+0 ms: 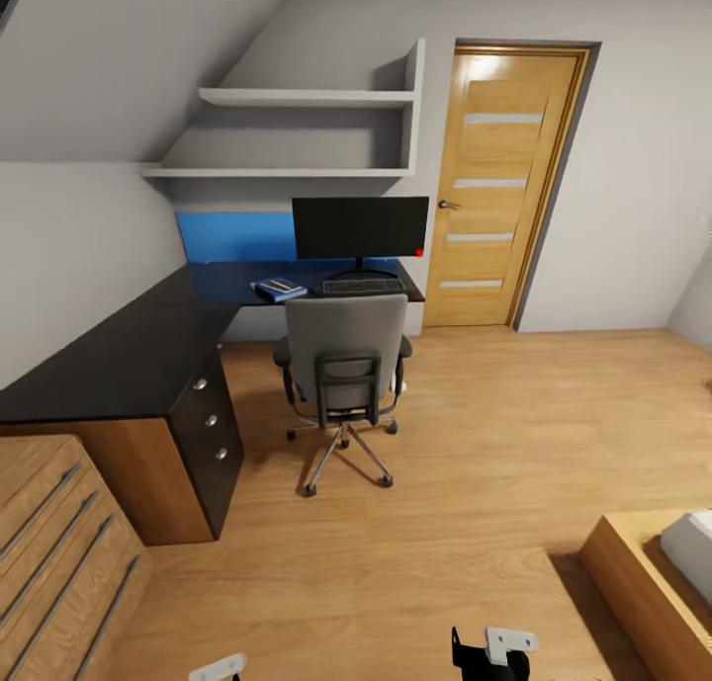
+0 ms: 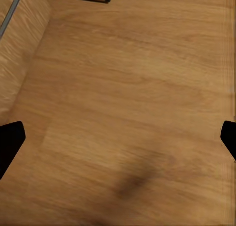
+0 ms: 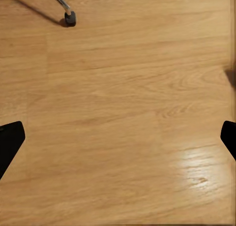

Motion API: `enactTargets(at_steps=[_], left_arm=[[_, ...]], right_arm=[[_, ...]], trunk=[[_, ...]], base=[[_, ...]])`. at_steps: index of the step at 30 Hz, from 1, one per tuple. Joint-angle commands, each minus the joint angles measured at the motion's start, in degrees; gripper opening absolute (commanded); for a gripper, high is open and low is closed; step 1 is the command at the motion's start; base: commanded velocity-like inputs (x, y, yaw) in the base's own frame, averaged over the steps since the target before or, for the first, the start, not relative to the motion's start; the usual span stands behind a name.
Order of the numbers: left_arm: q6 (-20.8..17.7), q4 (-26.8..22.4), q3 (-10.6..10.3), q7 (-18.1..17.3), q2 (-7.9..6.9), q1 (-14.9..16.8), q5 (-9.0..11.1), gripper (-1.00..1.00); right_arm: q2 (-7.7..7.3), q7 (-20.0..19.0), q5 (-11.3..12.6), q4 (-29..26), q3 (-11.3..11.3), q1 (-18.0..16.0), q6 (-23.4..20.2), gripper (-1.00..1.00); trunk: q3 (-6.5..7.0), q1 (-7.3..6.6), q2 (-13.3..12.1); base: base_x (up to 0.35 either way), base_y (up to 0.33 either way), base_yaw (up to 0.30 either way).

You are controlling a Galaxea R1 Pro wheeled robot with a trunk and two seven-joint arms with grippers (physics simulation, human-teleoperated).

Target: In the bedroom, organize the workspace by keeping the computer under the desk, ensuring the monitor is on the desk, placing the keyboard on the desk next to the monitor, placing the mouse on the desk next to the keyboard, moving the folder from the swivel chair onto the desk next to the mouse, stacking the notebook on top of the folder with the pen on top of the notebook, and positioning the swivel chair next to the desk.

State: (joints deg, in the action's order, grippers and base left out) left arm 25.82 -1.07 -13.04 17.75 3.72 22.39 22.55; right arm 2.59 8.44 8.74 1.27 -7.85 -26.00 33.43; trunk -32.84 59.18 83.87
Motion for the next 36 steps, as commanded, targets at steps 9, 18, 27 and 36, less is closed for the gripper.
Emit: enactTargets(at_steps=[9,18,27,36], left_arm=[[0.07,0.01,-0.44,0.27,-0.13,0.02,0.38,1.0],[0.05,0.01,-0.41,0.31,-0.95,-2.29,0.39,1.0],[0.97,0.01,-0.41,-0.43,-1.07,-7.29,0.32,1.0],[11.06,0.01,-0.4,-10.36,-2.05,-12.94,0.37,1.0]], right_arm=[[0.04,0.14,0.46,0.14,-0.5,0.09,0.28,1.0],[-0.52,0.1,0.27,0.09,-0.5,4.02,0.38,1.0],[-1.82,0.09,0.13,0.07,-0.5,7.19,2.97,1.0],[-2.14,0.06,-0.1,0.05,-0.53,11.23,16.99,1.0]], trunk=[[1.82,-1.99,-3.6],[3.5,-3.96,-7.2],[5.12,-5.94,-10.81],[6.73,-7.92,-14.42]], base=[[0.0,0.0,-0.141],[0.0,0.0,-0.02],[0.0,0.0,-0.002],[0.0,0.0,0.0]])
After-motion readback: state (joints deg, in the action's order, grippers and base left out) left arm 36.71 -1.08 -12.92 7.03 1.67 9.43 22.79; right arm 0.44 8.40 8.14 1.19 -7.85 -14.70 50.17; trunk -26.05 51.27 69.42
